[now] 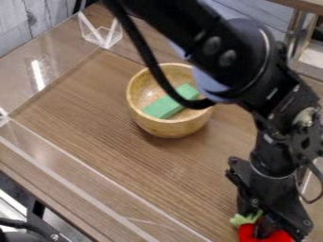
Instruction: Move the red fruit to the left
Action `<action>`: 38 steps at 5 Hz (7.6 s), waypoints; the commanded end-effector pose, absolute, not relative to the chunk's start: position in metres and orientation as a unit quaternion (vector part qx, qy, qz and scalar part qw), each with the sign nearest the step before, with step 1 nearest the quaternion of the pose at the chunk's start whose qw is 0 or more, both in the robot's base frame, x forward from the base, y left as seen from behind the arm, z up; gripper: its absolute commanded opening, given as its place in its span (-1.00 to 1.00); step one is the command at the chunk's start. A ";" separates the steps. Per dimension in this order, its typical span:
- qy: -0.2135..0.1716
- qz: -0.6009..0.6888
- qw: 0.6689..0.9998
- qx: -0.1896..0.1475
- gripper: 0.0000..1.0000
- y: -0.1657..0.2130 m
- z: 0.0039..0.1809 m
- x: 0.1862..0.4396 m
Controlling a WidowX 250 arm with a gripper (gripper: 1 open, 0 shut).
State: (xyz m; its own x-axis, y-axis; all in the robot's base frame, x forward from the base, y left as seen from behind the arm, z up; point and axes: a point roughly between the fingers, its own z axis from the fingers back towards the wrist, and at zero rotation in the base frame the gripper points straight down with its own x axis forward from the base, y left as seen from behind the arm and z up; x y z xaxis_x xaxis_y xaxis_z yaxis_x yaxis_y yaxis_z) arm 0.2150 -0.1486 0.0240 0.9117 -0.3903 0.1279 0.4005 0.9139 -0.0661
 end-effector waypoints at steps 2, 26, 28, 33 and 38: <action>-0.098 -0.168 0.980 -0.029 -1.00 -0.137 0.079 0.212; -0.135 0.134 0.982 -0.002 -1.00 0.064 0.205 0.266; -0.131 0.153 0.979 -0.002 -1.00 0.080 0.207 0.274; -0.099 0.277 0.955 0.026 -1.00 0.137 0.183 0.242; -0.068 0.203 0.976 0.038 -1.00 0.145 0.161 0.248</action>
State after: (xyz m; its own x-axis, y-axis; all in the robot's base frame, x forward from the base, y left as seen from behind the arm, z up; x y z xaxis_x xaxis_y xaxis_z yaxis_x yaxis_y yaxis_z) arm 0.2443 0.1387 0.1468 0.9179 0.3853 0.0947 -0.3901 0.9200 0.0386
